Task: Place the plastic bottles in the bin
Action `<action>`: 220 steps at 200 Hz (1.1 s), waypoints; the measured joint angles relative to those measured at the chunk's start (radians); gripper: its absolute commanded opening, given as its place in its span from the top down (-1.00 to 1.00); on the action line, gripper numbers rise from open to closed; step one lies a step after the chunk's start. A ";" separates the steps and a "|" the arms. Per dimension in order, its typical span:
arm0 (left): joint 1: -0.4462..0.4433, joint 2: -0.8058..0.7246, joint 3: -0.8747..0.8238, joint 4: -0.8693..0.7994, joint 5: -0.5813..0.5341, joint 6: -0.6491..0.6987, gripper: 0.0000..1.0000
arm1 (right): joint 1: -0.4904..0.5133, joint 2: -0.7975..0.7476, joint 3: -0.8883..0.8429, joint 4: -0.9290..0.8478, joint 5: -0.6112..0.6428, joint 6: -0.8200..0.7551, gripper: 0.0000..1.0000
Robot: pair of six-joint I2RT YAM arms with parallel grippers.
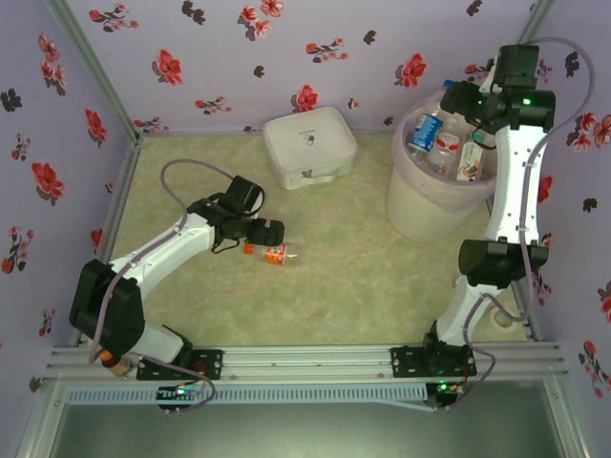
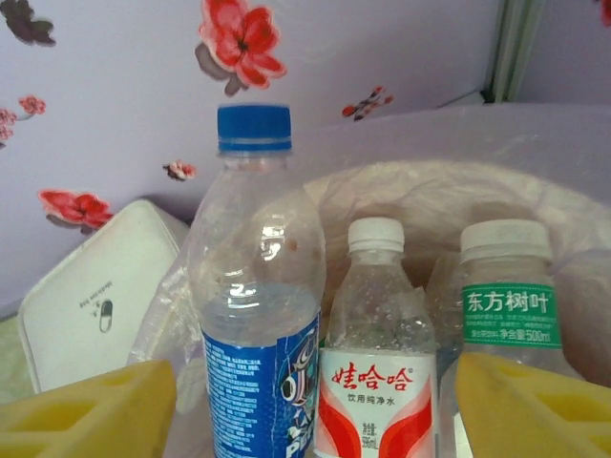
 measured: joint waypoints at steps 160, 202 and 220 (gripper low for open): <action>-0.037 0.055 -0.014 0.015 -0.011 0.044 -0.99 | 0.055 -0.050 -0.392 0.294 -0.086 0.010 0.02; -0.043 0.058 -0.014 0.014 -0.011 0.047 -1.00 | 0.051 -0.043 -0.376 0.286 -0.105 0.035 0.24; -0.043 0.058 -0.014 0.014 -0.016 0.052 -1.00 | 0.050 -0.037 -0.343 0.255 -0.105 0.034 0.31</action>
